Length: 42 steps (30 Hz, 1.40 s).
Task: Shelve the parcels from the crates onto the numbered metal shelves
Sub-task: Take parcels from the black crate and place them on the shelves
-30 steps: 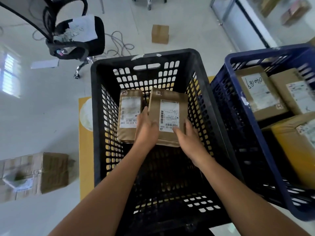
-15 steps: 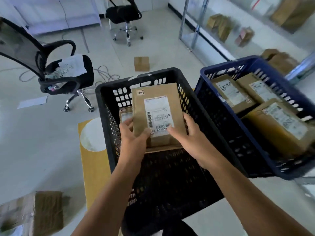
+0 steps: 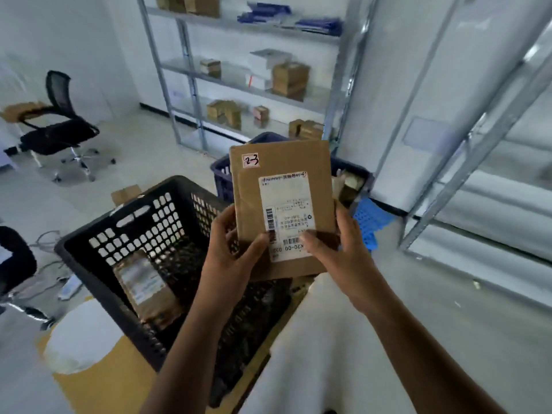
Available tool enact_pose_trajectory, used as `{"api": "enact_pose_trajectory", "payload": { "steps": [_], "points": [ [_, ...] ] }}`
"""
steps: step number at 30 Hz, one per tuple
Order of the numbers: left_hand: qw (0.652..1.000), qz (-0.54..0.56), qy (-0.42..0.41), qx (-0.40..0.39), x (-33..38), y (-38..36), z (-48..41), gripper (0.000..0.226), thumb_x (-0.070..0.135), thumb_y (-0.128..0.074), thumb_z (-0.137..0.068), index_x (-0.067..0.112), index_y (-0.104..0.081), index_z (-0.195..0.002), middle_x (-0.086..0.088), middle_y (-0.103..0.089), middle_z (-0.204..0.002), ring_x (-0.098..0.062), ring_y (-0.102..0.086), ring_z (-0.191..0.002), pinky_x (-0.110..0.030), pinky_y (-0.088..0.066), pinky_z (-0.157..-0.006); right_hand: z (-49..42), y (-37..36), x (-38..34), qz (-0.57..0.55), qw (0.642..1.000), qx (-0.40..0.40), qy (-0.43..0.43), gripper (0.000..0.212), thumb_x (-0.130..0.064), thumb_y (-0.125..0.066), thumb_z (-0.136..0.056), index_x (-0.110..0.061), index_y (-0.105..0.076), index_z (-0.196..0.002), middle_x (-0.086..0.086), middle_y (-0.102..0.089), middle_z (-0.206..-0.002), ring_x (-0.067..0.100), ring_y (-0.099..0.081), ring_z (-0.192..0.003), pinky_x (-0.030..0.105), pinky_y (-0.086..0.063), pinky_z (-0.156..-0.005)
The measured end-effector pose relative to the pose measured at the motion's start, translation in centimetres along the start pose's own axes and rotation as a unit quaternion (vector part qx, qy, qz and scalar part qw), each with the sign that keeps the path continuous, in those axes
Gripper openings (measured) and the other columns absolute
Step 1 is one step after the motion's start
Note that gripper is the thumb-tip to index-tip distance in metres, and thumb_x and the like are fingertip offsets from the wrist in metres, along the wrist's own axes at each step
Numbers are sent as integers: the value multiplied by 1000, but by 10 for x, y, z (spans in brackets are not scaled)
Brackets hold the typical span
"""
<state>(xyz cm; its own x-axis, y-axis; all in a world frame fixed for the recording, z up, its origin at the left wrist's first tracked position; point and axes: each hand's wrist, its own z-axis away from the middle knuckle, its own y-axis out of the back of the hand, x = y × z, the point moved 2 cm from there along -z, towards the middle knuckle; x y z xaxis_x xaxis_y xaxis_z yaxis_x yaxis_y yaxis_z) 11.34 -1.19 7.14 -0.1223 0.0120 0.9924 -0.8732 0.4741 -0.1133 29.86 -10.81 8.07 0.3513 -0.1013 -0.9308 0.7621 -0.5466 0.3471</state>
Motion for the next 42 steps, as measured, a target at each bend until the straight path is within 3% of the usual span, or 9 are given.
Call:
{"api": "enact_pose_trajectory", "payload": {
  "steps": [4, 9, 13, 16, 21, 25, 29, 38, 42],
  "points": [
    [995, -18, -16, -96, -8, -100, 10, 68, 27, -72, -91, 42, -38, -147, 21, -67, -126, -11, -66, -120, -40, -63, -85, 38, 91, 37, -99, 993, 61, -23, 68, -39, -79, -91, -56, -40, -145, -14, -58, -140, 14, -66, -123, 35, -64, -88],
    [981, -66, -25, -181, -34, -252, 34, 79, 22, -71, -94, 40, -26, -156, 5, -56, -145, -15, -64, -124, -38, -63, -84, 98, 218, 94, -76, 981, 167, -68, 75, -49, -75, -91, -58, -29, -150, -7, -47, -150, 21, -59, -131, 45, -62, -96],
    [970, -62, -29, -235, -58, -372, 61, 74, 19, -72, -94, 38, -31, -152, 12, -58, -138, -9, -66, -120, -26, -62, -79, 147, 316, 134, -44, 966, 240, -85, 77, -50, -74, -90, -57, -28, -152, -8, -45, -146, 21, -58, -128, 33, -63, -91],
    [961, -55, -35, -269, -71, -447, 80, 72, 19, -72, -94, 35, -34, -152, 14, -66, -128, -8, -69, -113, -26, -61, -78, 172, 381, 159, -43, 954, 283, -94, 75, -48, -74, -92, -60, -28, -150, -12, -43, -145, 19, -57, -127, 23, -63, -81],
    [941, -69, -54, -328, -78, -540, 98, 71, 22, -72, -94, 43, -32, -150, 26, -60, -129, 2, -64, -115, -20, -60, -76, 199, 460, 180, -54, 937, 333, -87, 67, -57, -72, -88, -78, -28, -134, -26, -44, -136, 6, -57, -118, 13, -57, -68],
    [924, -68, -54, -373, -83, -610, 96, 71, 30, -73, -92, 42, -32, -149, 29, -61, -124, 1, -66, -114, -22, -61, -74, 201, 511, 204, -61, 921, 374, -94, 70, -46, -72, -94, -77, -26, -135, -35, -40, -126, -1, -56, -110, 9, -54, -64],
    [910, -73, -50, -404, -100, -679, 83, 73, 39, -75, -90, 42, -32, -148, 30, -63, -124, 0, -68, -111, -28, -63, -76, 194, 557, 240, -72, 905, 400, -123, 77, -45, -73, -92, -59, -26, -152, -19, -43, -133, 4, -57, -116, 14, -57, -66],
    [898, -71, -8, -433, -157, -828, 8, 82, 47, -77, -87, 48, -26, -152, 37, -60, -126, 8, -67, -105, -18, -60, -70, 119, 677, 305, -54, 886, 425, -176, 71, -44, -74, -93, -73, -28, -138, -24, -43, -130, 5, -58, -113, 19, -61, -71],
    [889, -63, -10, -454, -166, -900, -17, 84, 50, -77, -85, 49, -27, -152, 40, -60, -124, 8, -67, -105, -20, -61, -69, 93, 737, 322, -35, 875, 441, -195, 70, -56, -71, -84, -78, -24, -132, -24, -43, -132, 3, -56, -113, 18, -61, -75]
  ]
}}
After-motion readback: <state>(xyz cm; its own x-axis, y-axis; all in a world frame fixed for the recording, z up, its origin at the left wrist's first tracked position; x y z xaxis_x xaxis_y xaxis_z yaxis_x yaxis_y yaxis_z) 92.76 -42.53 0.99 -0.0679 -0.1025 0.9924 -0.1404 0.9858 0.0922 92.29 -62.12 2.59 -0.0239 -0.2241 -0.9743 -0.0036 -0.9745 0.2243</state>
